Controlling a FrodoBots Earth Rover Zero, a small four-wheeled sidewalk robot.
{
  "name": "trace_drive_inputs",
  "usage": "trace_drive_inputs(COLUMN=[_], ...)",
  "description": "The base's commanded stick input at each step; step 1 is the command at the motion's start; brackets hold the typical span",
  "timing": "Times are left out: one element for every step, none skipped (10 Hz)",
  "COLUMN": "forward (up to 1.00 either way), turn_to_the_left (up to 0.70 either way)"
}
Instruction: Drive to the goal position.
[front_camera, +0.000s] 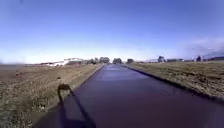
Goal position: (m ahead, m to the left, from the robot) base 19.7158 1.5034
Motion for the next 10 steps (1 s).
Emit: trace_drive_inputs(forward=[1.0,1.0,1.0,1.0,1.0,1.0,1.0,1.0,1.0,1.0], turn_to_the_left=[0.0,0.0,0.0,0.0,0.0,0.0,0.0,0.0,0.0,0.0])
